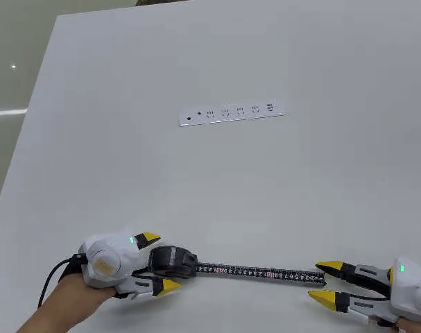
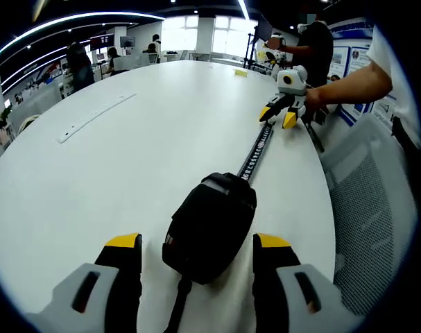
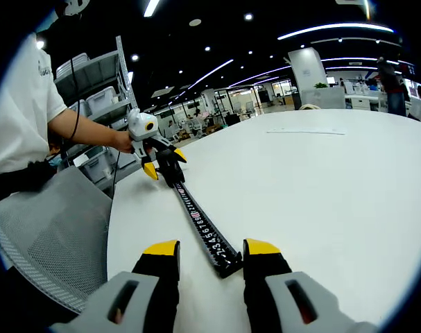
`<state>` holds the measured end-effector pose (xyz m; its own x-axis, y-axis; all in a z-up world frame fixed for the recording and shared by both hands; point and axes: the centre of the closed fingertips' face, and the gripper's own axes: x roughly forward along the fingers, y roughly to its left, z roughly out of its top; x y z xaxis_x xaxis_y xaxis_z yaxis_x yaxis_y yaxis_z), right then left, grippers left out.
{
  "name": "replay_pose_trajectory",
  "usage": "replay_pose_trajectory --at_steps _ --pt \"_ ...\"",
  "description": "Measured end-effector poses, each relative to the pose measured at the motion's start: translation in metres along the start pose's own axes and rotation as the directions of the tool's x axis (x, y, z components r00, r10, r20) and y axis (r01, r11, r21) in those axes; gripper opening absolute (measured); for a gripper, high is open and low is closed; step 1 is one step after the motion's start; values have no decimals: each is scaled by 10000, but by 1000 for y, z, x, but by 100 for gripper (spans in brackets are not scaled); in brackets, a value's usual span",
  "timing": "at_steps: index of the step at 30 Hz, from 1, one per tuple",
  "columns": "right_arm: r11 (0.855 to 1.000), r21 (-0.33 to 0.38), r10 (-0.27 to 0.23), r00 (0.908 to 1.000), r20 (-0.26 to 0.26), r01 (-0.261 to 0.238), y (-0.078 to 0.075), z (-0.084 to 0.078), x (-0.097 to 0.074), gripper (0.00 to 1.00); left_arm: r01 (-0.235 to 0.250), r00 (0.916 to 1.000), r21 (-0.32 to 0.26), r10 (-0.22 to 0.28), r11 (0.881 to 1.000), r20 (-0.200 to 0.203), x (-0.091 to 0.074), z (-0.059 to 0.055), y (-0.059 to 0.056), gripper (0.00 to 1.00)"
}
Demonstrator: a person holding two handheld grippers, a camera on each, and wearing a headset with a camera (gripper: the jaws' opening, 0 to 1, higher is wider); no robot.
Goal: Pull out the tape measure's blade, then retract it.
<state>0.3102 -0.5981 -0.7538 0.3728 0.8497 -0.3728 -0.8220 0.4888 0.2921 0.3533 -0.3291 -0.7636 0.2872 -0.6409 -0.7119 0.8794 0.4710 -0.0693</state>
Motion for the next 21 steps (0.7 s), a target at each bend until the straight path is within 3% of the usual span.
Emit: replay_pose_trajectory --at_steps 6,14,21 --pt "9974 130 -709 9974 129 707 -5 3 -1 38 -340 9993 -381 345 9987 124 -4 -3 -1 63" --pt "9940 260 -1068 9940 231 1062 2 3 0 42 -828 9959 -829 856 9931 309 -13 -5 1 65" --pt "9869 543 -1528 9881 166 1517 2 2 0 46 -1603 9853 -1318 1665 9782 376 -22 -10 7 65"
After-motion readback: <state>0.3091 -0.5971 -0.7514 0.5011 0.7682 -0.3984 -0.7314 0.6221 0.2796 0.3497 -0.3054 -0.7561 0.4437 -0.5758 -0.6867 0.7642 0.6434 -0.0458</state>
